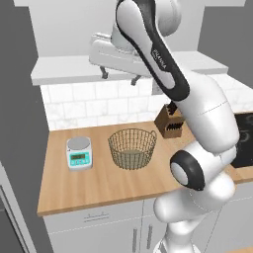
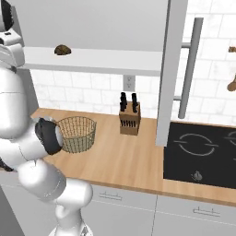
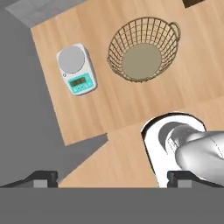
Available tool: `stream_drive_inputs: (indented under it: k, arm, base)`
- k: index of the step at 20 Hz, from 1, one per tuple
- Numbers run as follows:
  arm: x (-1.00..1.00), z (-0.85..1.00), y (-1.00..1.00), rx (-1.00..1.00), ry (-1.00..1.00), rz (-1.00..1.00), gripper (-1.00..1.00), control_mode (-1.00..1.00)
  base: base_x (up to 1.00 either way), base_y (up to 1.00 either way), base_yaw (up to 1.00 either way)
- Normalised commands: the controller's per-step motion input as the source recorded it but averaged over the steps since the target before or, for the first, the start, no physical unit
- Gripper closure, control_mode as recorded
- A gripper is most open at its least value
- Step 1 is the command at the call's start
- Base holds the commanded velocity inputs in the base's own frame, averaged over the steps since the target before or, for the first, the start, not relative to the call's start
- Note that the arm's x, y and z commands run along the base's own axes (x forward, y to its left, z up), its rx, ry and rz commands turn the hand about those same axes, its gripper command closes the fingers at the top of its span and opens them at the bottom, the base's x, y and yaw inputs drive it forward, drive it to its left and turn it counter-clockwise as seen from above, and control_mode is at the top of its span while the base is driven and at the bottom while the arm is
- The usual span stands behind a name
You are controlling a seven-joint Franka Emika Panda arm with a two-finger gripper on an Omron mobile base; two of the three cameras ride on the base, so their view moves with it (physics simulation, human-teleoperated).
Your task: Open the cabinet, pick up the bread from the cabinet and place it in the basket. Then move the basket to the dining counter.
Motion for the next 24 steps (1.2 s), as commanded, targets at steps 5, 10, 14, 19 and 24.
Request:
stream_drive_inputs:
  k: [5,10,14,19,24]
  arm:
    - [0.00,-0.07,-0.97,-0.13,-0.27,0.02,-1.00,-1.00]
    - [0.00,0.03,-0.43,-0.09,-0.27,0.25,-1.00,-1.00]
    - [0.02,0.00,-0.07,-0.01,-0.01,0.04,-1.00,-1.00]
    - [0.54,0.06,-0.04,0.00,0.00,0.00,-1.00,-1.00]
    - [0.65,0.32,0.00,0.00,0.01,0.01,-1.00,-1.00]
  base:
    - [0.00,0.00,0.00]
    - [0.00,0.00,0.00]
    - [0.00,0.00,0.00]
    - [0.00,0.00,0.00]
    - [0.00,0.00,0.00]
